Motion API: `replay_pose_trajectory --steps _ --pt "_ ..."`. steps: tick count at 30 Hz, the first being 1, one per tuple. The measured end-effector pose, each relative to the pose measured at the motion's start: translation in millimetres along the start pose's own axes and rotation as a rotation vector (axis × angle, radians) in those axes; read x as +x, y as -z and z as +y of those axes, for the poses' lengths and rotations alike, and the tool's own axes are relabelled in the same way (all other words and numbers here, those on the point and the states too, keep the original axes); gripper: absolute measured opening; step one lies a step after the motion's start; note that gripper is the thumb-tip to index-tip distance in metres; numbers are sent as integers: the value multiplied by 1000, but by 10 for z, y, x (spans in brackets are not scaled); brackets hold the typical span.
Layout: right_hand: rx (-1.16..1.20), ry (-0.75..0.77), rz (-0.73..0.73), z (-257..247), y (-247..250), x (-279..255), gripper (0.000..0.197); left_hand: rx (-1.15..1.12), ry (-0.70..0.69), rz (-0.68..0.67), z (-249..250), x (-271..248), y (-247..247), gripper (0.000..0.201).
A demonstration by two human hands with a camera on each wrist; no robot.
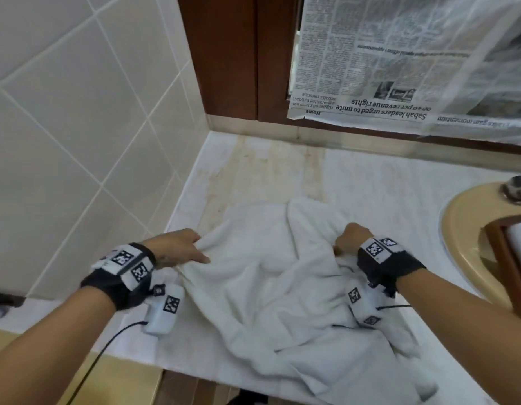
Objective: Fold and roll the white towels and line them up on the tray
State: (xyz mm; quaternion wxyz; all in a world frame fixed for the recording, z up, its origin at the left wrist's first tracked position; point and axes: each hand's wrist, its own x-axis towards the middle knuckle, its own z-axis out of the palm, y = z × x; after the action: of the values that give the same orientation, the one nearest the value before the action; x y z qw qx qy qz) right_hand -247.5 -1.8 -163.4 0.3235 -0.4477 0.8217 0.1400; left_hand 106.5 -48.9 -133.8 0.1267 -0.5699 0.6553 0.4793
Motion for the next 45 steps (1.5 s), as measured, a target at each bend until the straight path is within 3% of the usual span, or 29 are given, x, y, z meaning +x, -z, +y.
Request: replay_pose_trajectory --steps 2,4,5,7,9,10,13,16,18,20,23,26,28,31,33,36,38,41,43,45 --pt "-5 21 -136 263 91 -133 11 250 66 31 146 -25 143 25" --pt "198 -17 -122 544 303 -175 18 220 60 192 387 4 293 24" --pt "373 -44 -51 666 458 -195 15 139 23 302 537 29 371 23" --pt "644 -92 229 842 783 -195 16 9 -80 591 836 122 531 23" --pt "770 -47 532 838 1049 -271 22 -116 -170 859 1128 260 605 30" --pt "814 -26 614 810 1117 -297 31 -237 -209 933 1250 328 586 41" --pt "787 -87 622 770 988 -285 73 -442 -157 823 1423 473 314 87" --pt "608 -305 485 933 468 -204 100 -266 27 581 1250 566 -214 110" --pt "448 -406 353 1064 135 -251 103 -125 162 460 1061 567 -556 113" --pt "341 -471 281 1183 -133 -325 96 -50 197 410 923 558 -808 108" --pt "365 -557 267 1286 -421 -431 82 -16 117 357 873 561 -1062 92" --pt "291 -459 220 1389 -575 -473 53 88 59 293 913 502 -1158 55" --pt "285 -396 141 1447 -526 -556 30 195 28 232 920 400 -1069 42" --pt "580 -301 -9 1573 -275 -705 21 345 22 136 901 317 -657 35" --pt "793 -335 82 1701 -79 -758 13 140 91 201 856 291 -273 26" --pt "896 -292 331 1775 -54 -756 17 57 203 528 745 360 -15 40" --pt "851 -247 336 1744 -270 -737 36 -9 222 613 717 355 -230 72" --pt "810 -319 293 1643 -646 -885 75 -101 334 511 661 194 -860 103" --pt "773 -303 287 1589 -853 -1028 83 -79 322 565 527 138 -1203 96" --pt "744 -285 269 1555 -1030 -1161 70 -59 265 655 364 101 -1375 83"
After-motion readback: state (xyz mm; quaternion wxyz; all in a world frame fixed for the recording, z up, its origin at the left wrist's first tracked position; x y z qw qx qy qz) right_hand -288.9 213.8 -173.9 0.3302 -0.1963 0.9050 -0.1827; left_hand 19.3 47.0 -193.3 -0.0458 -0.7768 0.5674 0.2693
